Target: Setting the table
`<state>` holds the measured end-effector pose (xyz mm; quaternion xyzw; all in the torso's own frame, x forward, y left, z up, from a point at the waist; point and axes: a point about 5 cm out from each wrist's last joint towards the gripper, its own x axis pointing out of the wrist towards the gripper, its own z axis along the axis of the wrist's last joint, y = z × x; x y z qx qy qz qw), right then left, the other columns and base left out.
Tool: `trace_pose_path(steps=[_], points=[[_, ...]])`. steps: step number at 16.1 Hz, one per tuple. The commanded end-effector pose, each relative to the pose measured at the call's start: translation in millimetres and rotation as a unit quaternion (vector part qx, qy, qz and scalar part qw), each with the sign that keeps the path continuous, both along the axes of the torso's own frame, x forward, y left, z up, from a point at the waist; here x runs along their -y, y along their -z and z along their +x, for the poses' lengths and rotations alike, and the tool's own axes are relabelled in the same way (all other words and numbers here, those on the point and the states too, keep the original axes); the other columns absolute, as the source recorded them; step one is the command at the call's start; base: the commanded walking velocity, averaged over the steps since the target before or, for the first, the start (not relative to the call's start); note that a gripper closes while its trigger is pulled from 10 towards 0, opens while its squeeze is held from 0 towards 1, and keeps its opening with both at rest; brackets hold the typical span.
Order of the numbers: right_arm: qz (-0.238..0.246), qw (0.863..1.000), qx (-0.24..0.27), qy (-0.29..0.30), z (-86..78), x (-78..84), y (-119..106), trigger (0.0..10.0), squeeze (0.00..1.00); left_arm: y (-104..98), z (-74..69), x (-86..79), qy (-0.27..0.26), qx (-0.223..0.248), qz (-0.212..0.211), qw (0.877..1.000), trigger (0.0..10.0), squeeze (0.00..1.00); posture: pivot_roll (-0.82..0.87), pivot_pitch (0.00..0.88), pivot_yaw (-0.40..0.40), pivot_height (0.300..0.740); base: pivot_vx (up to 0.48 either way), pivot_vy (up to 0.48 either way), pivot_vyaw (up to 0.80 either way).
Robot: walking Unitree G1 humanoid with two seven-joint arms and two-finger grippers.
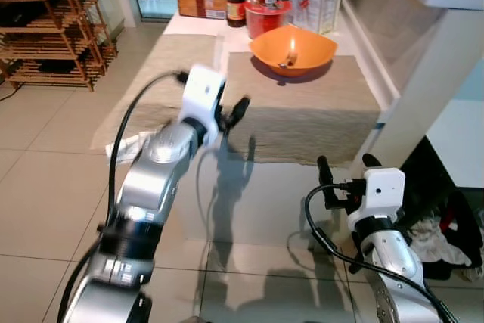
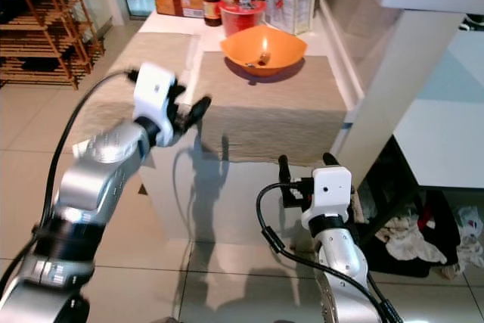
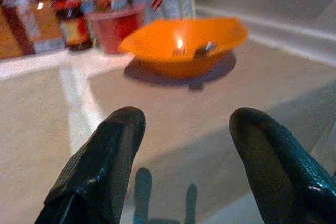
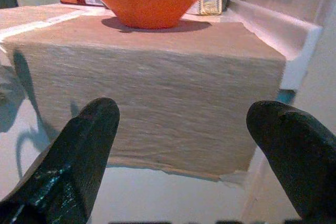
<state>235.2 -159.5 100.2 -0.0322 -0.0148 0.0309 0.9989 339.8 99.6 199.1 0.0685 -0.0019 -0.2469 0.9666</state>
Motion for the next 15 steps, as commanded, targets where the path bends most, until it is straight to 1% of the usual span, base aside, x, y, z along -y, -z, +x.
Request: trace_pose_path(steps=[1, 2, 3, 5, 7, 8, 9, 10, 11, 15], points=[[0.001, 1.000, 0.008, 0.001, 2.7, -1.1, -2, 10.0, 0.00, -1, 3.6, 3.6, 0.015, -0.004, 0.002, 1.000, 10.0, 0.00, -0.11, 0.002, 0.037, 0.740, 0.000, 0.000, 0.00], [0.001, 1.000, 0.009, 0.002, 2.2, -1.5, -2, 10.0, 0.00, -9, 9.2, 5.9, 0.023, 0.006, 0.002, 1.000, 10.0, 0.00, -0.11, 0.000, 0.043, 0.740, 0.000, 0.000, 0.00], [0.000, 1.000, 0.009, 0.003, 2.1, -1.2, -2, 10.0, 0.00, -12, 11.7, 4.6, 0.021, 0.011, 0.004, 1.000, 10.0, 0.00, -0.12, 0.000, 0.047, 0.740, 0.000, 0.000, 0.00], [0.000, 1.000, 0.010, 0.005, 1.9, -0.8, -2, 10.0, 0.00, -10, 12.5, 3.8, 0.019, 0.010, -0.001, 1.000, 10.0, 0.00, -0.12, 0.000, 0.051, 0.740, 0.000, 0.000, 0.00], [-0.005, 1.000, 0.026, -0.002, 0.3, -3.2, -11, 10.0, 0.00, -6, 9.8, 4.1, 0.015, 0.009, -0.030, 0.999, 10.0, 0.00, -0.12, 0.000, 0.048, 0.740, 0.142, 0.000, 0.00], [-0.005, 0.999, 0.038, -0.006, -2.3, -2.4, -21, 10.0, 0.00, -5, 7.9, 4.7, 0.018, 0.010, -0.038, 0.999, 10.0, 0.00, -0.12, 0.000, 0.048, 0.740, 0.480, 0.000, 0.00], [-0.004, 0.999, 0.043, -0.008, -5.0, -1.1, -25, 10.0, 0.00, -5, 7.2, 5.0, 0.022, 0.016, -0.035, 0.999, 10.0, 0.00, -0.12, 0.000, 0.048, 0.740, 0.480, 0.000, 0.00], [-0.006, 0.999, 0.042, -0.014, -8.3, -0.5, -26, 10.0, 0.00, -6, 8.0, 3.5, 0.016, 0.021, -0.038, 0.999, 10.0, 0.00, -0.12, 0.000, 0.040, 0.740, 0.480, 0.000, 0.00], [-0.009, 0.999, 0.036, -0.017, -12.7, 0.9, -23, 10.0, 0.00, -10, 9.0, 4.2, 0.024, 0.029, -0.032, 0.999, 10.0, 0.00, -0.12, 0.000, 0.045, 0.740, 0.480, 0.000, 0.00], [-0.005, 0.999, 0.030, -0.011, -12.9, -0.6, -21, 10.0, 0.00, -14, 11.3, 6.5, 0.029, 0.031, -0.036, 0.998, 10.0, 0.00, -0.13, 0.000, 0.056, 0.740, 0.480, 0.000, 0.00]])
